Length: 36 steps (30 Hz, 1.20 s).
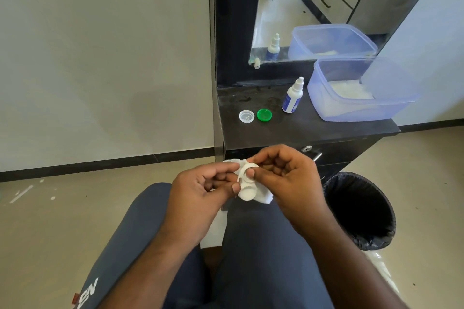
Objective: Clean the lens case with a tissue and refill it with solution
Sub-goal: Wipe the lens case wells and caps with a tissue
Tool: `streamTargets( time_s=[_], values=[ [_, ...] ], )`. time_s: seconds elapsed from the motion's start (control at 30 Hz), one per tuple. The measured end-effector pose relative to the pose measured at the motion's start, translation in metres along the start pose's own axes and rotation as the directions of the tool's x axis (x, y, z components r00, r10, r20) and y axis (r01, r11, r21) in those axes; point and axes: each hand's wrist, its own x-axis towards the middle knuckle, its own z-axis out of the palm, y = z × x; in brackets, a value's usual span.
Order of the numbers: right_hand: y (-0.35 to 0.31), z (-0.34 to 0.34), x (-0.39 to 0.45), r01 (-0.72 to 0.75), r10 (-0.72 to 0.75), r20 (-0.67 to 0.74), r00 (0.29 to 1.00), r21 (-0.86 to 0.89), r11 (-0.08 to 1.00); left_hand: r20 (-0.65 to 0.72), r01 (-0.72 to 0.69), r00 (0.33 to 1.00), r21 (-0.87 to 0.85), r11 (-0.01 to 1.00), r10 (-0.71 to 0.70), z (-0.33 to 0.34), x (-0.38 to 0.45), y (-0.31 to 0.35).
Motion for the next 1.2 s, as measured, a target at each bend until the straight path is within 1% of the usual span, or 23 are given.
streamTargets(
  time_s=[0.07,0.1,0.17,0.2,0.27,0.33,0.4,0.5,0.57,0.6,0.67,0.7,0.77,0.8,0.83,0.87,0.9,0.97,1.03,1.1,1.13,1.17,1.2],
  values=[
    [-0.001,0.0,-0.001,0.014,-0.014,-0.006,1.0,-0.005,1.0,-0.011,-0.046,0.999,0.107,0.993,0.048,-0.001,0.002,-0.001],
    [-0.002,0.002,-0.002,0.023,-0.023,0.001,1.0,0.004,1.0,-0.017,-0.097,0.995,0.184,0.978,0.102,-0.001,0.002,-0.003],
    [-0.002,0.004,-0.006,0.042,-0.044,0.027,0.999,0.087,0.995,-0.043,-0.229,0.966,0.308,0.923,0.254,-0.003,0.002,-0.006],
    [-0.003,0.004,-0.007,0.047,-0.054,0.049,0.997,0.135,0.99,-0.041,-0.309,0.937,0.369,0.876,0.347,-0.004,0.003,-0.009],
    [-0.003,0.004,-0.011,0.068,-0.088,0.104,0.991,0.182,0.981,0.01,-0.434,0.865,0.515,0.739,0.502,-0.008,0.005,-0.016],
    [-0.002,0.004,-0.013,0.129,-0.147,0.137,0.98,0.131,0.983,0.07,-0.496,0.808,0.616,0.612,0.584,-0.012,0.006,-0.023],
    [-0.002,0.004,-0.015,0.159,-0.175,0.153,0.973,0.108,0.981,0.111,-0.545,0.75,0.663,0.514,0.652,-0.016,0.006,-0.029],
    [-0.005,0.003,-0.014,0.091,-0.125,0.186,0.974,0.182,0.979,0.124,-0.619,0.656,0.654,0.436,0.745,-0.018,0.007,-0.03],
    [-0.008,0.0,-0.012,0.111,-0.139,0.223,0.965,0.13,0.985,0.112,-0.647,0.641,0.612,0.455,0.76,-0.019,0.008,-0.028],
    [-0.01,-0.001,-0.011,0.141,-0.157,0.25,0.955,0.081,0.987,0.099,-0.652,0.659,0.57,0.5,0.746,-0.019,0.008,-0.027],
    [-0.014,-0.004,-0.01,0.19,-0.178,0.308,0.935,-0.009,0.982,0.04,-0.625,0.734,0.429,0.652,0.678,-0.018,0.006,-0.025],
    [-0.016,-0.005,-0.01,0.21,-0.182,0.333,0.925,-0.049,0.976,-0.002,-0.587,0.782,0.336,0.737,0.623,-0.017,0.005,-0.024],
    [-0.02,-0.006,-0.009,0.225,-0.175,0.356,0.918,-0.102,0.969,-0.071,-0.435,0.895,0.083,0.897,0.441,-0.012,0.001,-0.021],
    [-0.021,-0.005,-0.009,0.207,-0.166,0.343,0.925,-0.085,0.975,-0.077,-0.321,0.946,-0.083,0.943,0.316,-0.01,0.0,-0.019],
    [-0.023,-0.004,-0.009,0.172,-0.153,0.322,0.934,-0.033,0.984,-0.054,-0.203,0.979,-0.236,0.95,0.195,-0.007,0.0,-0.019],
    [-0.025,-0.002,-0.01,0.135,-0.136,0.299,0.945,0.024,0.991,-0.007,-0.106,0.994,-0.346,0.932,0.11,-0.005,0.0,-0.02],
    [-0.027,0.0,-0.01,0.099,-0.114,0.283,0.952,0.067,0.993,0.044,-0.043,0.997,-0.417,0.908,0.068,-0.003,0.0,-0.021],
    [-0.032,0.004,-0.009,0.057,-0.08,0.271,0.959,0.094,0.994,0.114,0.027,0.993,-0.504,0.863,0.035,-0.001,0.0,-0.025],
    [-0.036,0.008,-0.007,0.04,-0.063,0.272,0.96,0.092,0.995,0.113,0.036,0.993,-0.518,0.855,0.027,0.0,-0.001,-0.027],
    [-0.04,0.011,-0.005,0.056,-0.071,0.274,0.959,0.064,0.996,0.071,-0.037,0.995,-0.424,0.905,0.074,0.0,-0.003,-0.026],
    [-0.041,0.011,-0.004,0.07,-0.077,0.274,0.959,0.034,0.997,0.023,-0.126,0.99,-0.321,0.939,0.14,-0.001,-0.004,-0.024],
    [-0.042,0.009,-0.004,0.088,-0.08,0.276,0.958,-0.015,0.996,-0.035,-0.254,0.967,-0.165,0.953,0.252,-0.004,-0.005,-0.023],
    [-0.042,0.006,-0.003,0.11,-0.081,0.283,0.956,-0.088,0.99,-0.061,-0.402,0.913,0.039,0.915,0.404,-0.008,-0.004,-0.022]
  ],
)
